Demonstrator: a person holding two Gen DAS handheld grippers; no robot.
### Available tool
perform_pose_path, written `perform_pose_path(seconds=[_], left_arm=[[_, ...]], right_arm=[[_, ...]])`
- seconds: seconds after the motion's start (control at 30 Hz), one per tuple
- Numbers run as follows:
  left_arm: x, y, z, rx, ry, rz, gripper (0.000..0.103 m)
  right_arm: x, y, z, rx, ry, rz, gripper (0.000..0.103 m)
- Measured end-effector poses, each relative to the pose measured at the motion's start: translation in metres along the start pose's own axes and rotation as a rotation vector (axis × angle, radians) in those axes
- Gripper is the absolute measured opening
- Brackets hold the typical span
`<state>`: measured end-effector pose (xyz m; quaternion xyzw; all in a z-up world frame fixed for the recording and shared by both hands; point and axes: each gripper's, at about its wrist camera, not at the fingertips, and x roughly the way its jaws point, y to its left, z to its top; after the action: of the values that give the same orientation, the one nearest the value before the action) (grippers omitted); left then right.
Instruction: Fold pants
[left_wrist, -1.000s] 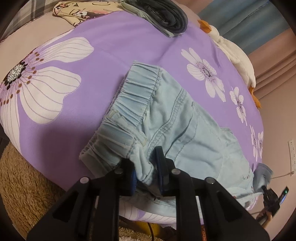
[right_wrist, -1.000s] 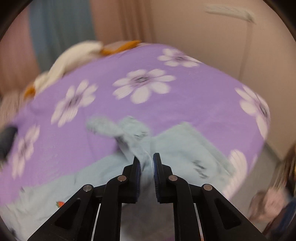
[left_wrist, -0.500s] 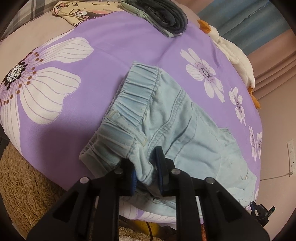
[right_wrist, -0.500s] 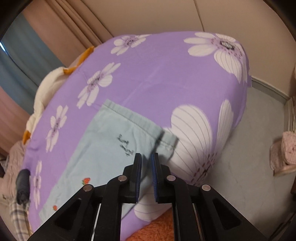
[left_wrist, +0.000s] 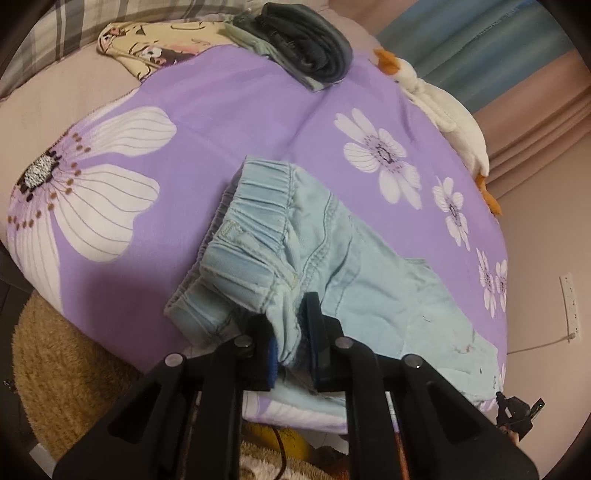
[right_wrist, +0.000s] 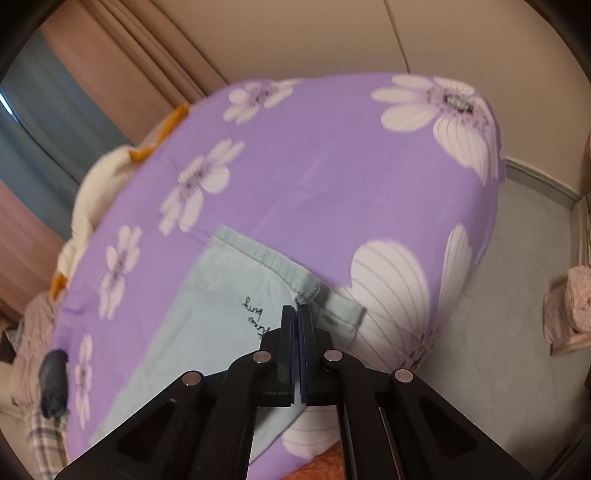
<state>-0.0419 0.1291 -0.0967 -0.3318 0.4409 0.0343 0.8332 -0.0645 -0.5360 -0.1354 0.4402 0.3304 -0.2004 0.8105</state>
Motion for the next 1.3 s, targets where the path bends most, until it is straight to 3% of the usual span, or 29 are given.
perform_pose_path(seconds=[0.13,0.23,0.37,0.47,0.53,0.6,0.7,0.8,0.93,1.0,1.1,1.13,1.3], left_arm=[[0.013,0.004,-0.006,0.03,0.038,0.052,0.013],[0.033,0.01,-0.011,0.043,0.086,0.102,0.017],[0.027,0.006,-0.009,0.083,0.092,0.097,0.02],[0.016,0.006,-0.007,0.082,0.101,0.063,0.034],[0.004,0.006,-0.003,0.069,0.073,0.038,0.058],[-0.009,0.003,0.004,0.076,-0.002,0.088,0.071],[-0.018,0.002,0.021,0.109,-0.088,0.109,0.074],[-0.012,0.007,0.038,0.096,-0.097,0.069,0.074],[0.012,0.015,0.057,0.076,-0.048,0.012,0.072],[0.024,0.021,0.06,0.043,-0.018,0.03,0.07],[0.039,0.032,0.058,-0.015,0.026,-0.013,0.053],[0.041,0.035,0.057,-0.01,0.023,0.01,0.045],[0.034,0.031,0.051,0.052,0.026,0.033,0.032]], right_arm=[[-0.012,-0.003,-0.002,-0.016,-0.031,-0.004,0.002],[0.018,-0.012,-0.008,-0.027,0.059,-0.069,0.002],[0.032,-0.008,-0.015,-0.099,0.109,-0.178,0.005],[0.017,0.012,-0.015,-0.156,0.083,-0.202,0.013],[0.004,0.034,-0.016,-0.213,0.05,-0.172,0.035],[-0.007,0.065,-0.022,-0.278,0.042,-0.075,0.048],[-0.006,0.118,-0.04,-0.387,0.126,0.104,0.048],[0.009,0.186,-0.074,-0.531,0.257,0.29,0.048],[0.032,0.269,-0.125,-0.667,0.438,0.436,0.048],[0.041,0.306,-0.152,-0.736,0.506,0.46,0.048],[0.058,0.352,-0.188,-0.812,0.596,0.472,0.048],[0.064,0.36,-0.196,-0.826,0.615,0.465,0.048],[0.086,0.38,-0.231,-0.915,0.686,0.398,0.048]])
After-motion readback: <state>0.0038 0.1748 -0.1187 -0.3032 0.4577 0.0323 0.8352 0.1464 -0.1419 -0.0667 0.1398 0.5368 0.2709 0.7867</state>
